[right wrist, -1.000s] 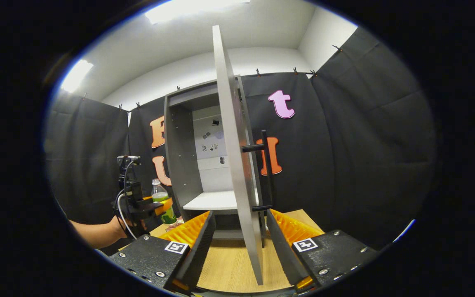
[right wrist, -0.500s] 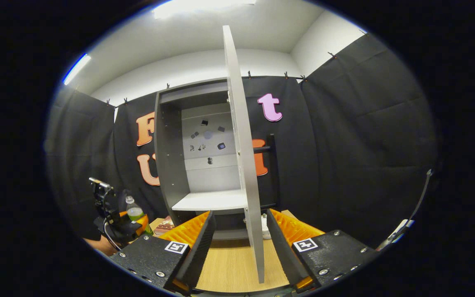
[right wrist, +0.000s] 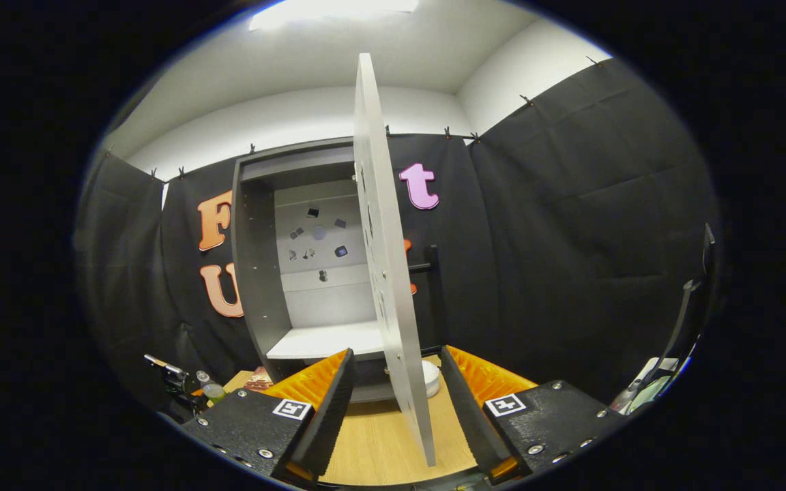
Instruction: Open the cabinet door with the right hand, grasp the bottle in the cabinet with the left hand and place it on the coaster, then close the cabinet door with the right hand.
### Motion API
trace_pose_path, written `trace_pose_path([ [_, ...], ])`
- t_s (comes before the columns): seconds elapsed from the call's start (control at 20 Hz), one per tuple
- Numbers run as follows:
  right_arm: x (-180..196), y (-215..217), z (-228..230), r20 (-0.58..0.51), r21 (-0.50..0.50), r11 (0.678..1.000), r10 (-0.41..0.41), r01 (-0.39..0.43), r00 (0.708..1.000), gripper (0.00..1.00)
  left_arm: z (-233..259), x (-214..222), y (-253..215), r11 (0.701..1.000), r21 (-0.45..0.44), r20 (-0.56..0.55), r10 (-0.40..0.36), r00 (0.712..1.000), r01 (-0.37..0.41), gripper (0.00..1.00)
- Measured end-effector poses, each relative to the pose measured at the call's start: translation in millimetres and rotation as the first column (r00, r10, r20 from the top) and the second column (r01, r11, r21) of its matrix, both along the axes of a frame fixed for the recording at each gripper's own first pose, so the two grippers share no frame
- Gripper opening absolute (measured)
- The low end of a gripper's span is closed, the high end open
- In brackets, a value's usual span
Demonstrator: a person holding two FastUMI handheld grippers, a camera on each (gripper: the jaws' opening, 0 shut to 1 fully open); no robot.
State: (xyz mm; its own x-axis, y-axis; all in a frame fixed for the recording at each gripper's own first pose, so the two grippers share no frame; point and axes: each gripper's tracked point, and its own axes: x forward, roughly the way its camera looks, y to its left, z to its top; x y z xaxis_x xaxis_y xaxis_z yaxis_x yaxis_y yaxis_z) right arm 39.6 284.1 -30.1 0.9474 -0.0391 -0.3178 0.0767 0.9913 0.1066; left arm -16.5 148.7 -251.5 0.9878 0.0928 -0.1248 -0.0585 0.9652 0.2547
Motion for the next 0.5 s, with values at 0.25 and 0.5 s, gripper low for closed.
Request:
trace_pose_path([
  [0.25, -1.5, 2.2, 13.6, -0.003, -0.044, 0.998, -0.039, 0.039, 0.999, 0.84, -45.6, -12.1, 3.5, 1.000, 0.001, -0.048, 0.000, 0.999, 0.000, 0.80],
  [0.5, -1.3, 9.2, 17.2, -0.004, -0.059, 0.997, -0.052, 0.052, 0.999, 0.77, -83.9, -14.0, 17.5, 0.999, -0.045, -0.093, 0.018, 0.996, -0.022, 0.79],
])
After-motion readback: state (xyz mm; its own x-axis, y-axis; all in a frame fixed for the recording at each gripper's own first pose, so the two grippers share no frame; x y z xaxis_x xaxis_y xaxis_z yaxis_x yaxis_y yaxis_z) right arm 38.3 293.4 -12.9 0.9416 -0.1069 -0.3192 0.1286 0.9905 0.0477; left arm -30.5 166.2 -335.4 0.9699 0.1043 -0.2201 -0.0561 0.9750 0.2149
